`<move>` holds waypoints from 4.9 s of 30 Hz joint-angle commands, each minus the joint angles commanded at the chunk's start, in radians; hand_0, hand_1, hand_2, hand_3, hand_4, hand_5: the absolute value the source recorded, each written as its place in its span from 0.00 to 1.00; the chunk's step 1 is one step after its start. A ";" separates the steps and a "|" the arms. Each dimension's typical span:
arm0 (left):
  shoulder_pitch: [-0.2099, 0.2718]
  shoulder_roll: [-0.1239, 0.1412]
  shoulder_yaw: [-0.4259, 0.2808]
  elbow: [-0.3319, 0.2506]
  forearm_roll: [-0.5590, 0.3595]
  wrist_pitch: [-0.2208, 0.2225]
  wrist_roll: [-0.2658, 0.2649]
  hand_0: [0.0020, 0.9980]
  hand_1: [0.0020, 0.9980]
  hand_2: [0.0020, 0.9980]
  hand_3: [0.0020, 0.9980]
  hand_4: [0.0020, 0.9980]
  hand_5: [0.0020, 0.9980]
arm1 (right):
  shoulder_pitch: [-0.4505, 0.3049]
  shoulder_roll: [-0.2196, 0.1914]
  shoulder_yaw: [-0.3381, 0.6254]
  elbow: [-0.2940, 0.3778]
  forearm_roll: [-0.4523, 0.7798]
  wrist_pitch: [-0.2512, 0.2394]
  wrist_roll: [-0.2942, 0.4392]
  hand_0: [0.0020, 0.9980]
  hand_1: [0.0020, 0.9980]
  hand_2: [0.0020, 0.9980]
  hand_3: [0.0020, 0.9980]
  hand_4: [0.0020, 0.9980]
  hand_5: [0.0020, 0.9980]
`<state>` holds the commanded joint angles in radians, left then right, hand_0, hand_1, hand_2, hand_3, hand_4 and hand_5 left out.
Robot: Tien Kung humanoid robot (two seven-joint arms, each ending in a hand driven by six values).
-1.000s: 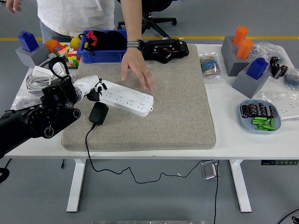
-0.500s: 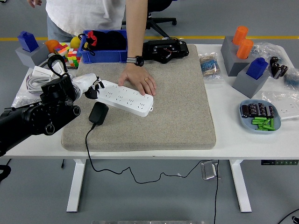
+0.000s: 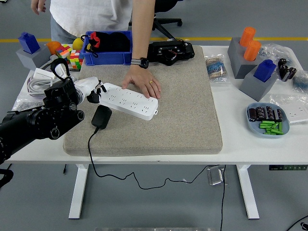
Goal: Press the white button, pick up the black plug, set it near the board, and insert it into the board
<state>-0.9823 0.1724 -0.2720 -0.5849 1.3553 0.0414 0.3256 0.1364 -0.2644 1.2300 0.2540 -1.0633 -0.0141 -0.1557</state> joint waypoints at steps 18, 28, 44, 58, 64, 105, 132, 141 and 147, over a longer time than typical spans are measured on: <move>0.061 0.061 -0.244 -0.130 0.111 0.048 -0.004 0.05 0.01 0.08 0.69 0.00 0.00 | -0.007 0.006 0.007 0.001 -0.003 0.000 0.000 0.77 0.65 0.63 0.62 0.67 0.43; 0.232 0.139 -0.463 -0.388 0.162 0.099 -0.014 0.22 0.23 0.29 0.70 0.50 0.00 | -0.013 0.013 0.019 0.000 -0.010 -0.001 0.000 0.77 0.65 0.63 0.61 0.67 0.43; 0.514 0.177 -0.607 -0.662 0.249 0.214 -0.073 0.85 0.91 0.92 0.93 1.00 0.39 | -0.017 0.019 0.020 0.002 -0.014 -0.001 0.000 0.77 0.65 0.63 0.62 0.67 0.43; 0.578 0.143 -0.588 -0.660 0.348 0.246 -0.035 0.84 0.91 0.93 0.93 1.00 0.43 | -0.017 0.019 0.011 0.002 -0.009 -0.002 0.000 0.77 0.65 0.63 0.62 0.67 0.43; 0.581 0.134 -0.567 -0.633 0.422 0.285 -0.011 0.68 0.80 0.81 0.86 1.00 0.19 | -0.018 0.020 0.006 0.002 -0.007 -0.002 -0.001 0.77 0.65 0.63 0.62 0.67 0.43; 0.552 0.090 -0.494 -0.541 0.395 0.363 -0.044 0.38 0.57 0.57 0.65 0.93 0.05 | -0.015 0.019 -0.002 0.002 -0.001 -0.004 0.001 0.77 0.65 0.63 0.61 0.67 0.43; 0.539 0.087 -0.482 -0.519 0.452 0.294 0.035 0.50 0.68 0.68 0.64 0.77 0.00 | -0.015 0.020 -0.006 0.002 0.003 -0.005 0.002 0.77 0.65 0.63 0.61 0.67 0.43; 0.538 0.087 -0.480 -0.523 0.466 0.296 0.041 0.38 0.48 0.47 0.56 0.63 0.00 | -0.016 0.020 -0.007 0.002 0.008 -0.010 0.011 0.77 0.65 0.63 0.61 0.67 0.42; 0.538 0.086 -0.481 -0.526 0.470 0.304 0.034 0.25 0.26 0.30 0.43 0.52 0.00 | -0.015 0.020 -0.009 0.002 0.010 -0.013 0.016 0.77 0.65 0.63 0.61 0.67 0.42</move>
<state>-0.4447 0.2587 -0.7527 -1.1107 1.8255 0.3451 0.3596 0.1210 -0.2445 1.2207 0.2558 -1.0531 -0.0275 -0.1399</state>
